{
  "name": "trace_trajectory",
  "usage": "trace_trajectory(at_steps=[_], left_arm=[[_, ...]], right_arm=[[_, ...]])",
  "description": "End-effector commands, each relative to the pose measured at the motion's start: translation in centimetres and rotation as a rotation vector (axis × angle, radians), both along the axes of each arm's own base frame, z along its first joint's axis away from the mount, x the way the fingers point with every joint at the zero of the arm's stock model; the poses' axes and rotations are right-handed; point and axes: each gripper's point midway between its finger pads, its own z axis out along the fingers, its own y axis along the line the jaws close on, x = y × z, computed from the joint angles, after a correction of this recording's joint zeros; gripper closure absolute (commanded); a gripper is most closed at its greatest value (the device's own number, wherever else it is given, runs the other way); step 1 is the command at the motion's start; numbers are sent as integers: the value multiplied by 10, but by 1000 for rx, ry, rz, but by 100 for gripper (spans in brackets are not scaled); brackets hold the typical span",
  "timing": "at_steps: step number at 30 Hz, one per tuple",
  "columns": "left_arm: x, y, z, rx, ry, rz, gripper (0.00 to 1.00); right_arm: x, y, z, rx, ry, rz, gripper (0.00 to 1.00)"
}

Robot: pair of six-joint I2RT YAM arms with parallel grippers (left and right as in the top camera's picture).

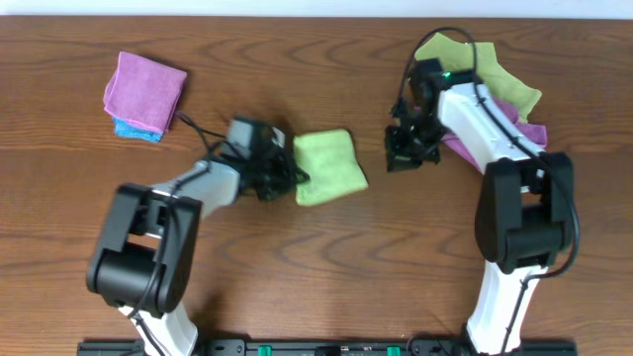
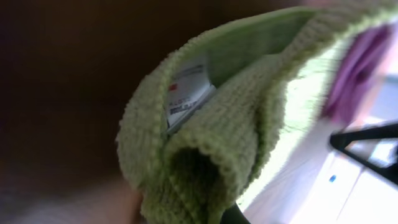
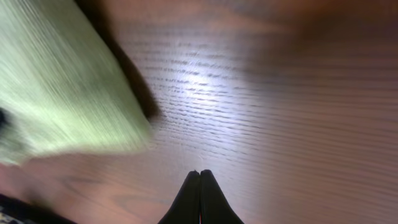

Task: Fold the cloth
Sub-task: 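Carry the folded cloth with the left gripper onto the back-left stack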

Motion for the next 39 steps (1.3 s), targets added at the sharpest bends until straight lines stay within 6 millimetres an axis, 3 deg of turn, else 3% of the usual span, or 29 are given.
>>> trace_trajectory(at_steps=[1, 5, 8, 10, 11, 16, 20, 25, 39], left_arm=[[59, 28, 93, -109, -212, 79, 94], [106, 94, 182, -127, -414, 235, 94], [126, 158, 224, -104, -497, 400, 94], [130, 214, 231, -121, -463, 566, 94], [129, 231, 229, -133, -437, 618, 94], [121, 291, 207, -123, -385, 748, 94], [121, 306, 185, -150, -321, 785, 94], [141, 298, 183, -292, -347, 725, 94], [153, 309, 139, -252, -313, 754, 94]], right_arm=[[14, -4, 36, 24, -104, 8, 98], [17, -5, 53, 24, -155, 15, 98], [16, -5, 62, 27, -175, 15, 98], [15, -5, 66, 28, -182, 15, 98], [15, -5, 66, 28, -182, 16, 98], [15, -2, 67, 30, -187, 22, 99], [14, 6, 67, 32, -192, 42, 99], [13, 19, 67, 37, -205, 75, 99], [8, 38, 67, 44, -217, 131, 99]])
